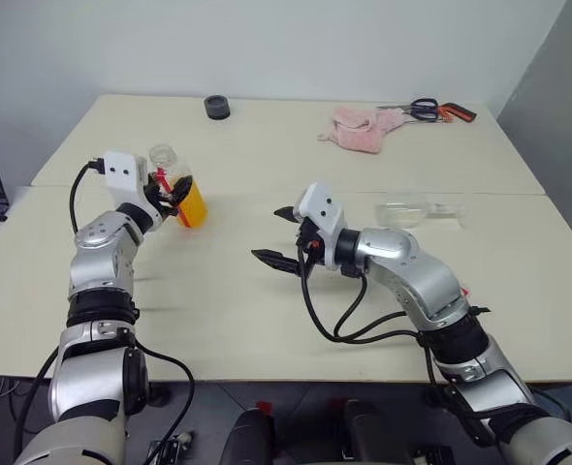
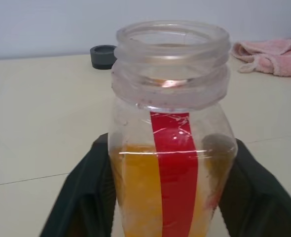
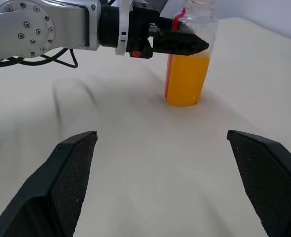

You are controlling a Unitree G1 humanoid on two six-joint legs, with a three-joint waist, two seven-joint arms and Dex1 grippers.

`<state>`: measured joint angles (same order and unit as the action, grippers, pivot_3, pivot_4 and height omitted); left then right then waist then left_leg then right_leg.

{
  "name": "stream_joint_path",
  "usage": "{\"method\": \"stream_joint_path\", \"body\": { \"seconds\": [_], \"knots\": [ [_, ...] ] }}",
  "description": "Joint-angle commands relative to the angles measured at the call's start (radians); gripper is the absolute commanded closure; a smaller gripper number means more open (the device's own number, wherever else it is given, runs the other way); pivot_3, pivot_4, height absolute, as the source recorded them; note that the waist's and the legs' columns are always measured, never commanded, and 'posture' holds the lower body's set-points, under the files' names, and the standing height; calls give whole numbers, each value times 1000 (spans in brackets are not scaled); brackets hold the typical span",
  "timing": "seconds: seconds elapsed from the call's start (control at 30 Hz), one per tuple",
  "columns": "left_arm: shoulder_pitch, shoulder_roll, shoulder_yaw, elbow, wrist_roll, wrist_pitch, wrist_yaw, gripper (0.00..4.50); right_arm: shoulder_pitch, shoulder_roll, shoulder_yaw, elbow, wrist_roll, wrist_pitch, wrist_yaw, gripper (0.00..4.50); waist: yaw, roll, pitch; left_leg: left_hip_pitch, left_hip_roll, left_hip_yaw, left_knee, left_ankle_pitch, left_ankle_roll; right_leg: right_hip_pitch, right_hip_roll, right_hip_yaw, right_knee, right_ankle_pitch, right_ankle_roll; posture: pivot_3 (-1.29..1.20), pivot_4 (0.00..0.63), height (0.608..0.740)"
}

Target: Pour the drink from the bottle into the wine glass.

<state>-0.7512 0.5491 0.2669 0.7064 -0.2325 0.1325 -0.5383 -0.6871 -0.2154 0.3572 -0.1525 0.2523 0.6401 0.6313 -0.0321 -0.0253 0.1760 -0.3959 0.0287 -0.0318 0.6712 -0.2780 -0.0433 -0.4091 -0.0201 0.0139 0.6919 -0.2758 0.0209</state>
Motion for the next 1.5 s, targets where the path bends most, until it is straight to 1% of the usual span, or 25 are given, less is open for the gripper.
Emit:
{"method": "stream_joint_path", "body": {
  "seconds": [0.03,0.07,0.3,0.5,0.67,0.83,0.9,1.0,1.03,1.07,1.13,1.2,1.37,1.43,1.5],
  "knots": [
    [-5,21,2,-17,7,-30,-3,300,-7,8,-19,-49,2,1,-5,0,0,0,0,0,0,0,0,0,0,0,0,0,0,0,0,0,150,740],
    [-3,20,2,-21,6,-34,-6,22,-6,8,-19,-51,2,2,-6,0,0,0,0,-1,0,0,1,0,0,0,0,0,0,0,0,0,150,740],
    [60,11,-1,-102,9,-51,-1,22,6,6,-28,-55,1,3,-17,0,0,0,0,-1,0,0,1,0,0,-1,0,0,0,0,0,0,150,740],
    [169,-3,15,-233,6,-54,49,22,42,-9,-41,-90,6,28,-32,0,1,0,0,-2,0,-1,1,0,0,-1,0,0,0,0,0,0,150,740],
    [276,-10,30,-364,-8,-28,82,22,96,-42,-59,-163,7,51,-44,0,1,0,0,-2,0,-3,1,0,0,-1,-1,0,0,0,0,0,150,740],
    [459,38,49,-565,-54,34,16,22,167,-95,-91,-256,26,75,-47,0,0,0,0,-2,0,-6,0,0,0,-1,-1,1,-1,0,0,0,150,740],
    [508,58,50,-628,-74,55,-17,22,192,-109,-116,-286,40,94,-50,0,0,0,0,-1,1,-6,0,0,0,-1,-1,1,-1,0,0,0,150,740],
    [565,83,9,-759,-116,93,-100,22,248,-151,-180,-345,69,137,-53,0,6,0,0,-2,1,-7,-1,0,0,0,-1,0,-2,0,0,0,150,740],
    [569,85,-3,-788,-126,106,-116,22,262,-165,-197,-360,78,143,-52,0,8,0,0,-2,0,-8,-1,0,0,1,-1,0,-3,0,0,0,150,740],
    [557,87,-35,-824,-132,119,-141,22,287,-204,-212,-376,64,137,-46,0,12,0,0,-1,0,-8,-1,0,0,2,-1,0,-3,0,0,0,150,740],
    [511,78,-90,-880,-157,160,-180,22,340,-274,-238,-396,40,120,-36,0,21,0,0,-1,-1,-8,0,0,0,4,-2,-1,-5,0,0,0,150,740],
    [470,70,-123,-909,-189,205,-208,22,372,-312,-258,-405,23,106,-51,0,26,0,0,-2,-1,-7,0,0,0,4,-2,-2,-6,0,1,0,150,740],
    [408,104,-207,-959,-255,294,-342,22,438,-422,-286,-390,-96,5,-95,0,7,0,0,1,0,-3,-3,0,0,4,1,0,-6,0,1,0,150,740],
    [390,131,-240,-957,-248,291,-403,22,468,-479,-272,-376,-175,-65,-106,0,1,0,0,2,0,-2,-5,0,0,4,1,0,-8,0,1,0,150,740],
    [371,153,-273,-937,-217,257,-454,22,485,-531,-239,-329,-308,-166,-162,0,-1,0,0,2,1,-1,-6,0,0,4,2,1,-9,0,1,0,150,740]
  ]
}}
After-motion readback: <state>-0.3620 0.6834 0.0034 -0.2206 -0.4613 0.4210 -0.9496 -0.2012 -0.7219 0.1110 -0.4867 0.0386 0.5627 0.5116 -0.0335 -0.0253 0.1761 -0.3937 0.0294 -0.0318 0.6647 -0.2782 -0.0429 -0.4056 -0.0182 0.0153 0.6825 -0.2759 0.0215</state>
